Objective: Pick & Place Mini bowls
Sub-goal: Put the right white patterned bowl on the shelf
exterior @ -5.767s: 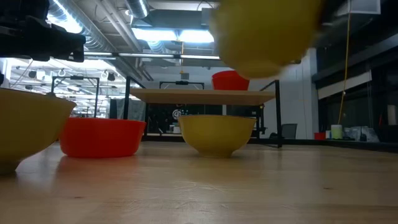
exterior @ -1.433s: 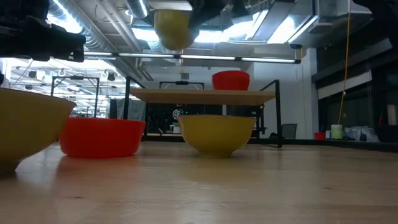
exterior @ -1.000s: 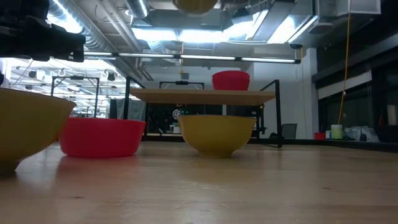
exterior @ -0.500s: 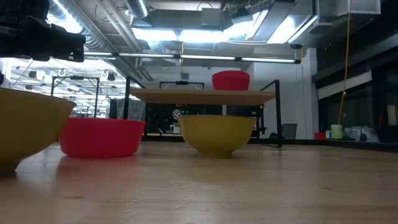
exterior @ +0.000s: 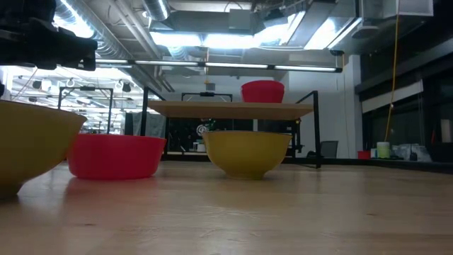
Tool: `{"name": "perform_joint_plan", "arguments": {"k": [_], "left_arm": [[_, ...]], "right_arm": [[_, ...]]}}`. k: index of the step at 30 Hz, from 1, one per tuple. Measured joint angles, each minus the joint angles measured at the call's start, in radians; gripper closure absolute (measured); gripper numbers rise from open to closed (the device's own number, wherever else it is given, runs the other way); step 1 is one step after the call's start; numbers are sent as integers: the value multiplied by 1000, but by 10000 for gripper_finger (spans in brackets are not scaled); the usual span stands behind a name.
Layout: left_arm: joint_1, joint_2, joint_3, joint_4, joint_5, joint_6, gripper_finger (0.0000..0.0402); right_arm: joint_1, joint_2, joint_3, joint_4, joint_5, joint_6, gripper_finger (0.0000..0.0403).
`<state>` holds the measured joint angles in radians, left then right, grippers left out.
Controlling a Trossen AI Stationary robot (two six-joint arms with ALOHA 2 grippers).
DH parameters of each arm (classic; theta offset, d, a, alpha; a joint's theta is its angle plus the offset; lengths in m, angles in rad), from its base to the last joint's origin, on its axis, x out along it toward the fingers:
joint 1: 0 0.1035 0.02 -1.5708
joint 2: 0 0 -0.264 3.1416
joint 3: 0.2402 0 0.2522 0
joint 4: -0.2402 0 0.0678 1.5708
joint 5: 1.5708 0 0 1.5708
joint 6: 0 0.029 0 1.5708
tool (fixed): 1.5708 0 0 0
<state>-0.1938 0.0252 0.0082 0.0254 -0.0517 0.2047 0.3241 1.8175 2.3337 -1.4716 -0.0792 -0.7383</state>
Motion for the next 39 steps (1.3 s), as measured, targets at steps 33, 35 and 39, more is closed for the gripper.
{"name": "perform_joint_plan", "arguments": {"k": [33, 35, 39], "left_arm": [[-1, 64, 523, 94, 19, -84, 400], [-1, 95, 619, 21, 17, -85, 400], [-1, 170, 793, -117, -13, -79, 400]], "right_arm": [[-2, 0, 0, 43, 34, 5, 394], [-2, 0, 0, 46, 34, 5, 394], [-2, 0, 0, 55, 34, 5, 394]]}}
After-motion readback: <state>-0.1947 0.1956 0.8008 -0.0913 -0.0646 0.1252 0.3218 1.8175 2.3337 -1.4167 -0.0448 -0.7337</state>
